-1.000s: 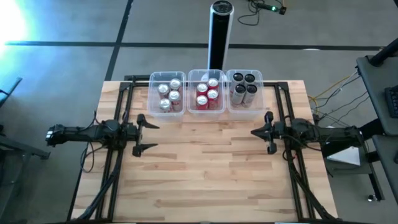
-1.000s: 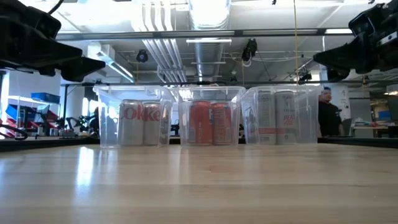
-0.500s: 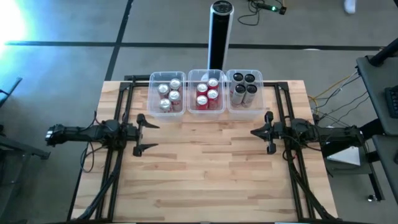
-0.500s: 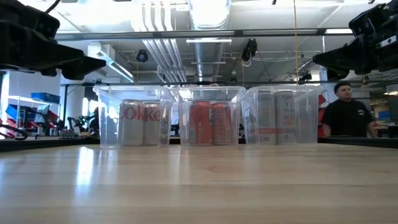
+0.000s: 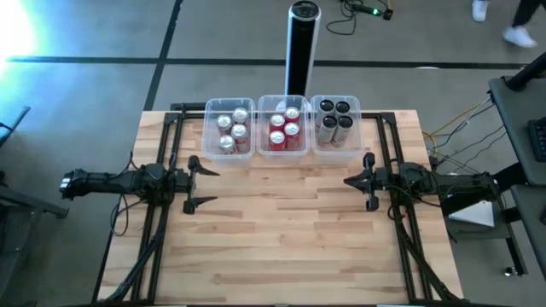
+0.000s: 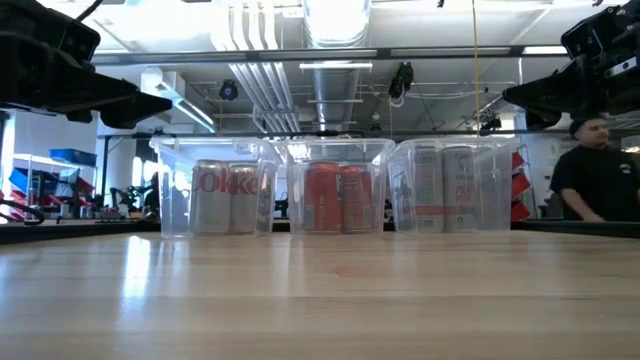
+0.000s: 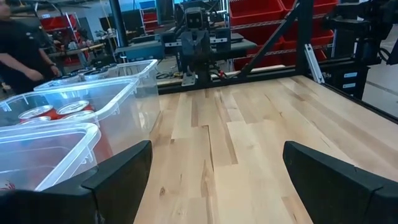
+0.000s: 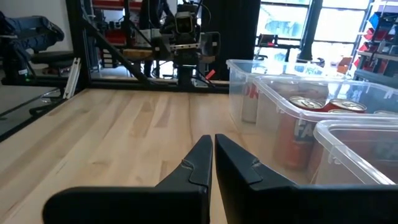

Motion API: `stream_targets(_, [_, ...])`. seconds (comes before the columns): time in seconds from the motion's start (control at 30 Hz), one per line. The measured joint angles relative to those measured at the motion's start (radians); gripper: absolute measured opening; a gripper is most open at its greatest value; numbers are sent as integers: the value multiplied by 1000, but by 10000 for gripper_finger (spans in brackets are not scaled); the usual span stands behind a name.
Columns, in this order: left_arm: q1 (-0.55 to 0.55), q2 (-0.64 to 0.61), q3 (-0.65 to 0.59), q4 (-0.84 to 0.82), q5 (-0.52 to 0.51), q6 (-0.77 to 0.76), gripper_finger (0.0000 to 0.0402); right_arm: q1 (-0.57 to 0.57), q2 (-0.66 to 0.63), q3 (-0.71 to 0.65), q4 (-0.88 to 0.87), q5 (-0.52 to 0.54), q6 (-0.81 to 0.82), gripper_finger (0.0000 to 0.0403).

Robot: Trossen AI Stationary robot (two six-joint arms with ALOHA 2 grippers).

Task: Sort soda cans
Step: Return to Home Position

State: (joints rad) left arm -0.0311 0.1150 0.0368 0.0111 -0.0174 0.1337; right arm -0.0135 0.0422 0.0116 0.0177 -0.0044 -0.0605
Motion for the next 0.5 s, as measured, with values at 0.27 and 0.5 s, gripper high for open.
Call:
stream_targets(0.27, [0,18,0,1,0,0,346,0,0,0,0,0,-2,12])
stream_targets(0.5, [0,36,0,4,1,0,346,0,0,0,1,0,0,12])
